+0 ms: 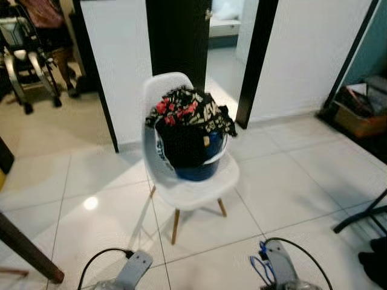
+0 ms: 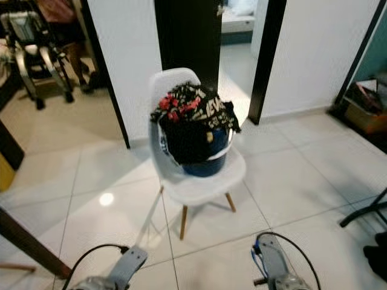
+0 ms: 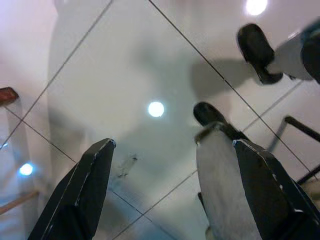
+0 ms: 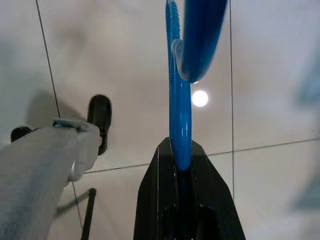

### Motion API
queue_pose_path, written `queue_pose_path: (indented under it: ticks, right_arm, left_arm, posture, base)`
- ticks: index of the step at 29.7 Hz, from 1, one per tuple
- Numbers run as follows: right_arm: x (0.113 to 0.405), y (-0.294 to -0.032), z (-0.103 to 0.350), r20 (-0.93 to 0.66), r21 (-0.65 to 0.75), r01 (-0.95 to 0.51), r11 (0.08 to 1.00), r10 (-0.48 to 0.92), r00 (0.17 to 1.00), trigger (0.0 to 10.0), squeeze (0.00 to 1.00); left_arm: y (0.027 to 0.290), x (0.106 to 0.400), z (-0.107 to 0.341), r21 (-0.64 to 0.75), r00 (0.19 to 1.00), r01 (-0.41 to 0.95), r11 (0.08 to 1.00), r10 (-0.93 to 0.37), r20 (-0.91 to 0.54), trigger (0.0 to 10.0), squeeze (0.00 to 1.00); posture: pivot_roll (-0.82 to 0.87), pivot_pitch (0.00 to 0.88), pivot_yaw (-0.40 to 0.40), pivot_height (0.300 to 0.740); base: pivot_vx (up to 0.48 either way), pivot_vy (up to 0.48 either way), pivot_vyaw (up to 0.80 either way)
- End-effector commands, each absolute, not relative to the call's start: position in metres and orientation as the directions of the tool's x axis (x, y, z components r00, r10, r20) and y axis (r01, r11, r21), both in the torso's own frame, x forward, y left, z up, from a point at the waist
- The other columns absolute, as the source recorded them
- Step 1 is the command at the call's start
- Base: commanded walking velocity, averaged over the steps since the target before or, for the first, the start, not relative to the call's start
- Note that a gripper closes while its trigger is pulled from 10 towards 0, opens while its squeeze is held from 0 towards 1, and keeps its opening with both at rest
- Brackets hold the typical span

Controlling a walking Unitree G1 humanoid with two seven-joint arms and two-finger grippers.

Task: Hang hanger

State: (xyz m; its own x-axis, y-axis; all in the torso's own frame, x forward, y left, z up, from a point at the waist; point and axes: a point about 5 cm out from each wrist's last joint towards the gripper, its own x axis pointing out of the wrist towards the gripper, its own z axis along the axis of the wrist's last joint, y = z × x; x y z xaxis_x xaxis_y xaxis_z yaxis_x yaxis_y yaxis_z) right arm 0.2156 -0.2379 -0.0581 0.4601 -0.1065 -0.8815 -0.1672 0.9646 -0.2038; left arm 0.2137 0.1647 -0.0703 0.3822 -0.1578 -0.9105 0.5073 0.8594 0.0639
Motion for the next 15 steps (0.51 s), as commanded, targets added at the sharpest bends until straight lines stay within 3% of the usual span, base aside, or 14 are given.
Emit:
queue_pose_path:
  ticks: [1,8,15]
  right_arm:
    - [0.2188,-0.2361,-0.0566,-0.874,-0.202,-0.172,0.964,-0.098,0.476,10.0,0.00]
    - [0.2193,-0.2360,-0.0563,-0.873,-0.204,-0.181,0.962,-0.095,0.478,10.0,0.00]
    - [0.2196,-0.2354,-0.0563,-0.873,-0.201,-0.188,0.962,-0.089,0.480,10.0,0.00]
  left_arm:
    - [0.1670,0.2088,-0.0729,0.059,0.366,0.499,0.864,-0.149,-0.919,10.0,0.00]
    - [0.1673,0.2084,-0.0731,0.056,0.366,0.488,0.871,-0.146,-0.919,10.0,0.00]
    - [0.1679,0.2085,-0.0732,0.057,0.375,0.470,0.881,-0.140,-0.916,10.0,0.00]
  posture:
    - [-0.01,0.000,0.007,0.740]
    - [-0.01,0.000,0.006,0.740]
    - [-0.01,0.000,0.008,0.740]
  base:
    - [0.000,0.000,0.00]
    - [0.000,0.000,0.00]
    - [0.000,-0.338,0.00]
